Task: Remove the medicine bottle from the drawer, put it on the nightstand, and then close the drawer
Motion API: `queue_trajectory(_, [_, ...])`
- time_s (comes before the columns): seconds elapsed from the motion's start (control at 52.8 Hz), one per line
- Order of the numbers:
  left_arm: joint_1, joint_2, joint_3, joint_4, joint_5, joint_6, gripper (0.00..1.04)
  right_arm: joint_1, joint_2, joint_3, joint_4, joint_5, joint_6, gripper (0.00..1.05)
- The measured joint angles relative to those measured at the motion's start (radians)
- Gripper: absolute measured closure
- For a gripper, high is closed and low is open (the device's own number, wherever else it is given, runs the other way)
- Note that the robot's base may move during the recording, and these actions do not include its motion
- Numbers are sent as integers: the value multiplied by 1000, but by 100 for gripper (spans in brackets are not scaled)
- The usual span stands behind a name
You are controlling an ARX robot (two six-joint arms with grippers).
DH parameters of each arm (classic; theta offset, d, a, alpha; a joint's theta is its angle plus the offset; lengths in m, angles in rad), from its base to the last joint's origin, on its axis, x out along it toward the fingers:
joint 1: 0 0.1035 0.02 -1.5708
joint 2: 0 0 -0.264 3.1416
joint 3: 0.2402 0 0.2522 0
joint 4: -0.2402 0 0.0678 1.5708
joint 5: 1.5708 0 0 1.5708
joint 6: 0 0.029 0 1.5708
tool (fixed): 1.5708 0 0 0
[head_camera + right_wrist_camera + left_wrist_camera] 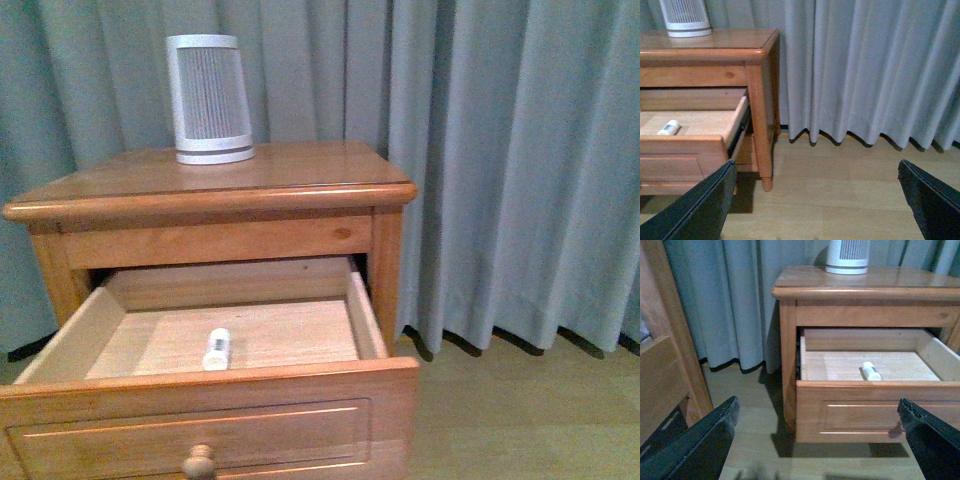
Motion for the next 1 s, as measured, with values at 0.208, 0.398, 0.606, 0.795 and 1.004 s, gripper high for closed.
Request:
queue_trajectory(0.208, [0, -1, 0, 0, -5, 0, 7, -1, 0, 0, 0, -4, 0, 7])
queue_trajectory(0.398, [0, -1, 0, 0, -2, 0, 7, 105, 177, 2, 276, 266, -45, 7])
queue_trajectory(0.606, [0, -1, 0, 0, -2, 0, 7, 153, 794, 259, 488, 271, 33, 7])
queue_trajectory(0.795, [0, -1, 0, 0, -2, 0, 7, 235, 1358, 698, 264, 249, 135, 7])
queue_trajectory(1.004, [0, -1, 0, 0, -2, 0, 7, 312, 1728, 1077, 48, 224, 224, 7])
